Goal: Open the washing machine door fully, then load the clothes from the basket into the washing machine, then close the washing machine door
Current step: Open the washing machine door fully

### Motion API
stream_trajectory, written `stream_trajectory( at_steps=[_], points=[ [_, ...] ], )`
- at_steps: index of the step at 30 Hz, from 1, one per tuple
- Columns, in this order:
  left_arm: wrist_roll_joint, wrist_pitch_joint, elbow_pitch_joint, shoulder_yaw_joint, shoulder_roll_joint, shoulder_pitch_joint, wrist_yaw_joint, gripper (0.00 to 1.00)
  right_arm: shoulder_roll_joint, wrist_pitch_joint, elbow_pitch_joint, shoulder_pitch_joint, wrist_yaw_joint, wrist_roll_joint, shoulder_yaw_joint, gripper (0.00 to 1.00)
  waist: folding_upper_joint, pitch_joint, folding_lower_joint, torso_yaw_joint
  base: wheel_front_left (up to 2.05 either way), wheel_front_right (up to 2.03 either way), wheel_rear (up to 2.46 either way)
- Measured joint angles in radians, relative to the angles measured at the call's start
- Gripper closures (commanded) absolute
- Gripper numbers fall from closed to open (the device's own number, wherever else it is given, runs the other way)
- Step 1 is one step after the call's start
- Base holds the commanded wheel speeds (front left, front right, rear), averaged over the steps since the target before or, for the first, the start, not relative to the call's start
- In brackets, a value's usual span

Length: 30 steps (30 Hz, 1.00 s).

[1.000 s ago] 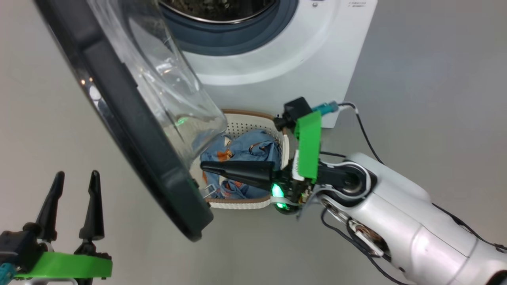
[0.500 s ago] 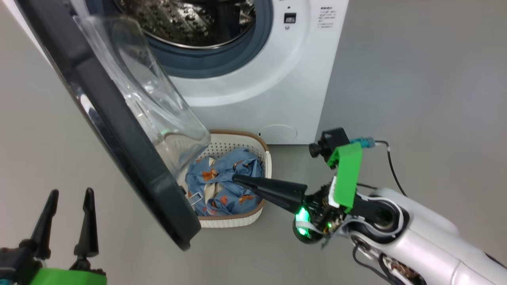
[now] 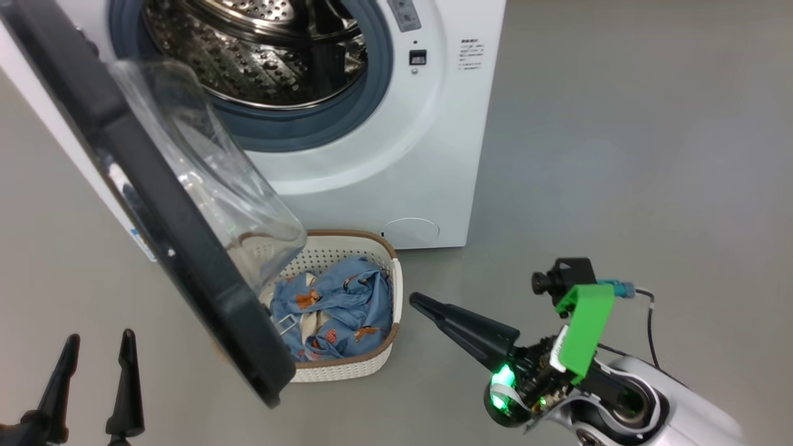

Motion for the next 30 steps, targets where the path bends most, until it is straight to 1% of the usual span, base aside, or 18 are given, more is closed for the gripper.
stream_trajectory(
  at_steps=[5, 6, 7, 8, 9, 10, 11, 13, 15, 18, 19, 22, 26, 30],
  points=[
    [0.000, 0.000, -0.008, 0.012, -0.007, 0.006, 0.000, 0.00, 0.004, -0.029, -0.024, 0.067, 0.000, -0.044, -0.055, 1.00, 0.0000, -0.008, 0.0000, -0.019, 0.00, 0.00, 0.00],
    [0.000, 0.000, -0.009, 0.015, -0.009, 0.010, 0.000, 0.00, 0.007, -0.038, -0.027, 0.078, 0.000, -0.056, -0.070, 0.96, 0.0000, -0.010, 0.0000, -0.023, 0.00, 0.00, 0.00],
    [0.000, 0.000, -0.010, 0.016, -0.010, 0.015, 0.000, 0.00, 0.010, -0.050, -0.028, 0.087, 0.000, -0.069, -0.085, 0.70, 0.0000, -0.011, 0.0000, -0.026, 0.00, 0.00, 0.00],
    [0.000, 0.000, -0.010, 0.016, -0.011, 0.021, 0.000, 0.00, 0.012, -0.068, -0.027, 0.094, 0.000, -0.085, -0.100, 0.57, 0.0000, -0.013, 0.0000, -0.029, 0.00, 0.00, 0.00],
    [0.001, 0.000, -0.010, 0.016, -0.011, 0.024, 0.000, 0.00, 0.015, -0.084, -0.026, 0.101, 0.000, -0.101, -0.114, 0.47, 0.0000, -0.015, 0.0000, -0.032, 0.00, 0.00, 0.00],
    [0.002, 0.000, -0.010, 0.016, -0.012, 0.025, 0.000, 0.00, 0.017, -0.100, -0.023, 0.107, 0.000, -0.122, -0.128, 0.08, 0.0000, -0.017, 0.0000, -0.035, 0.00, 0.00, 0.00],
    [0.005, 0.000, -0.010, 0.016, -0.014, 0.025, 0.000, 0.00, 0.023, -0.130, -0.012, 0.111, 0.000, -0.151, -0.143, 0.00, 0.0000, -0.020, 0.0000, -0.037, 0.00, 0.00, 0.00],
    [0.008, 0.000, -0.010, 0.018, -0.016, 0.027, 0.000, 0.00, 0.030, -0.202, 0.019, 0.112, 0.000, -0.213, -0.172, 0.00, 0.0000, -0.023, 0.0000, -0.040, 0.00, 0.00, 0.00],
    [0.008, 0.000, -0.013, 0.019, -0.017, 0.035, 0.000, 0.00, 0.042, -0.311, 0.060, 0.112, 0.000, -0.294, -0.213, 0.00, 0.0000, -0.025, 0.0000, -0.044, 0.00, 0.00, 0.00],
    [0.008, 0.000, -0.013, 0.020, -0.017, 0.040, 0.000, 0.00, 0.044, -0.479, 0.148, 0.110, 0.000, -0.444, -0.247, 0.00, 0.0000, -0.029, 0.0000, -0.047, 0.00, 0.00, 0.00],
    [0.008, 0.000, -0.013, 0.021, -0.017, 0.040, 0.000, 0.00, 0.043, -0.505, 0.179, 0.110, 0.000, -0.490, -0.256, 0.00, 0.0000, -0.030, 0.0000, -0.048, 0.00, 0.00, 0.00],
    [0.009, 0.000, -0.013, 0.023, -0.018, 0.041, 0.000, 0.00, 0.057, -0.528, 0.251, 0.106, 0.000, -0.638, -0.309, 0.00, 0.0000, -0.033, 0.0000, -0.050, 0.00, 0.00, 0.00],
    [0.009, 0.000, -0.014, 0.023, -0.023, 0.042, 0.000, 0.00, 0.132, -0.529, 0.290, 0.106, 0.000, -0.857, -0.495, 0.00, 0.0000, -0.036, 0.0000, -0.053, 0.00, 0.00, 0.00],
    [0.009, 0.000, -0.015, 0.021, -0.025, 0.044, 0.000, 0.00, 0.202, -0.529, 0.283, 0.122, 0.000, -1.124, -0.638, 0.00, 0.0000, -0.039, 0.0000, -0.052, 0.00, 0.00, 0.00]
  ],
)
